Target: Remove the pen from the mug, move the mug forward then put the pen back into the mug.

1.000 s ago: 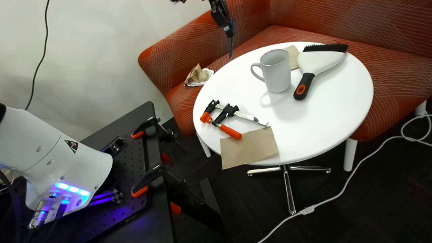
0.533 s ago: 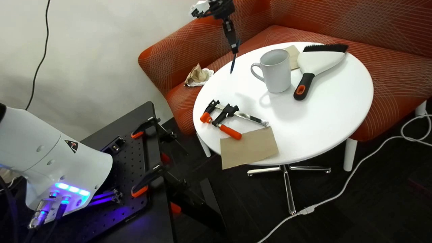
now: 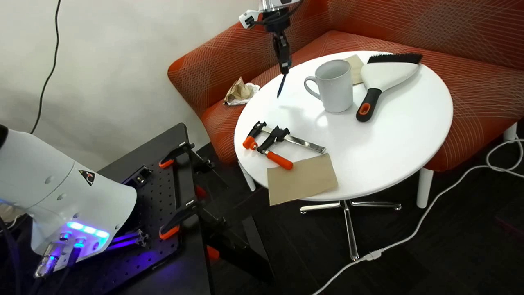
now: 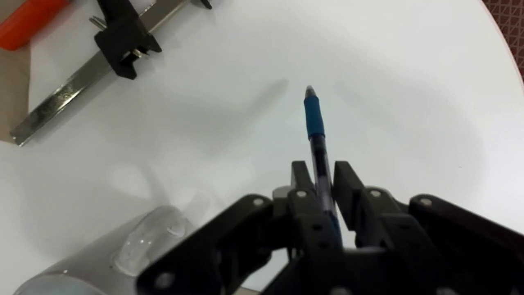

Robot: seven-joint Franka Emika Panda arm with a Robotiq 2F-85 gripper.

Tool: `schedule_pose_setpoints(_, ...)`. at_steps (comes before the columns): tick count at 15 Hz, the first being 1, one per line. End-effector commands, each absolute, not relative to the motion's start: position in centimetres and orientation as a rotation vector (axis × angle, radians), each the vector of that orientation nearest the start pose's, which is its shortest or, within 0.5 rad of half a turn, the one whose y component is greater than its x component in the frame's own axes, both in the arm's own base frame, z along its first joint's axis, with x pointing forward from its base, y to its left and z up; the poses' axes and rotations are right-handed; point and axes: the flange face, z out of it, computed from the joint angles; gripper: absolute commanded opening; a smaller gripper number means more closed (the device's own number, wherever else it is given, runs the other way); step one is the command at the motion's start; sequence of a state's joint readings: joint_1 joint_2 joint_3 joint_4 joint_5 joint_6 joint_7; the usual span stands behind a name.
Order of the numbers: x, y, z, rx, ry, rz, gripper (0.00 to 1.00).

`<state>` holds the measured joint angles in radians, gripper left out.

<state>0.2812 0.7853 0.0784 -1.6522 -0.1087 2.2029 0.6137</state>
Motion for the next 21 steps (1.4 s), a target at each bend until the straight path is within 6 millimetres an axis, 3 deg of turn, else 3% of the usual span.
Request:
schedule_pose_setpoints(1, 62.8, 23.0, 13.7, -3.253, 0.318, 0.364, 0.56)
schedule_pose_setpoints(7, 63.8, 22.6, 17.8, -3.282, 0.5, 0.227, 0.99)
schedule_pose_setpoints(13, 63.7, 20.2, 24.1, -3.212, 0.687, 0.062, 1.0)
schedule_pose_setpoints(17, 62.7, 16.2, 27.3, -3.148, 0.758, -0.029, 1.0)
schedule_pose_setpoints(21, 61.2, 11.3, 28.8, -3.071, 0.809, -0.12, 1.0)
